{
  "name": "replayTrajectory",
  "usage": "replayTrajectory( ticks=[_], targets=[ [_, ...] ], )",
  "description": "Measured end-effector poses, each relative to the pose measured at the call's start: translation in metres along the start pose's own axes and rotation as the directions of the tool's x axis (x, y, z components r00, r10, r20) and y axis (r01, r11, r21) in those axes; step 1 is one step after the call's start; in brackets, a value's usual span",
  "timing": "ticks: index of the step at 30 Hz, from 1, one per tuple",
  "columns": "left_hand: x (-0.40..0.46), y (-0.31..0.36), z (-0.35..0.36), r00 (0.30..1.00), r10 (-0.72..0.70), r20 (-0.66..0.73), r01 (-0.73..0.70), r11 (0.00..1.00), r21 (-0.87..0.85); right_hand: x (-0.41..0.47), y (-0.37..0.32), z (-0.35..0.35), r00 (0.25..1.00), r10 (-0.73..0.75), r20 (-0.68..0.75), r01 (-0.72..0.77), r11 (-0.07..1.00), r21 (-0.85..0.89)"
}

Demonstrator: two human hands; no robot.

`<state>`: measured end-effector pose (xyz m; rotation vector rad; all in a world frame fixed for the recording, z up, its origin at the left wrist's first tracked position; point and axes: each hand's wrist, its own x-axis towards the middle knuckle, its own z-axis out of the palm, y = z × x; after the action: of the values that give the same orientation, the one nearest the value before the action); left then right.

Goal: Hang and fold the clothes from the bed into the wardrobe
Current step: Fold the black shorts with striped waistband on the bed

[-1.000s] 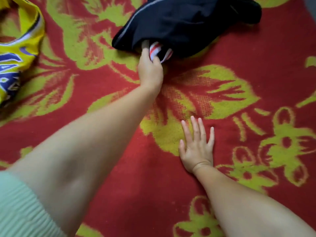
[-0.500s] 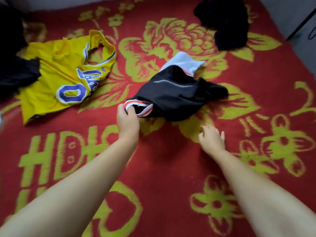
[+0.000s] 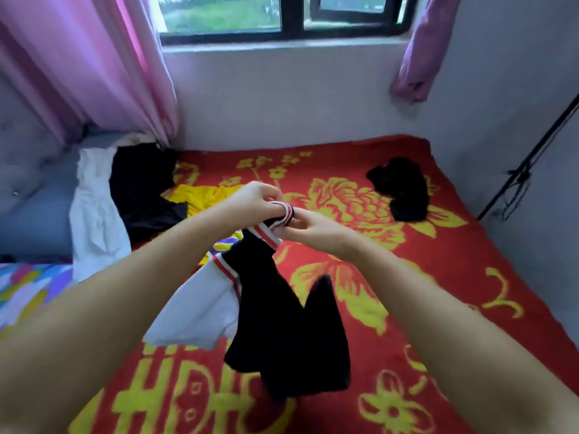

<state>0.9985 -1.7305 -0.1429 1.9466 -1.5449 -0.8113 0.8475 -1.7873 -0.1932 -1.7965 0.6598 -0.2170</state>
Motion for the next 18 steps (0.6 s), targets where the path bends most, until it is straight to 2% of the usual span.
replayTrajectory(
  ticks=[5,9,13,18],
  targets=[
    [-0.041,0.037,-0.072,0.988,0.102,-0.114,-0.106,0.994,-0.027,-0.007,-0.082,0.008,0.971,-0.126,-0.201,0.08,0.972,-0.223],
    [-0.069,0.044,-0.109,0.964,0.133,-0.231,-0.15,0.987,-0.055,-0.019,-0.127,0.005,0.889,-0.297,-0.348,0.137,0.898,-0.418],
    [-0.085,0.055,-0.135,0.926,0.195,-0.323,-0.216,0.976,-0.028,-0.027,-0.163,0.003,0.871,-0.351,-0.345,0.169,0.872,-0.459],
    [-0.104,0.087,-0.158,0.81,0.27,-0.52,-0.38,0.918,-0.115,-0.045,-0.191,-0.008,0.924,-0.259,-0.281,0.073,0.841,-0.536]
  ],
)
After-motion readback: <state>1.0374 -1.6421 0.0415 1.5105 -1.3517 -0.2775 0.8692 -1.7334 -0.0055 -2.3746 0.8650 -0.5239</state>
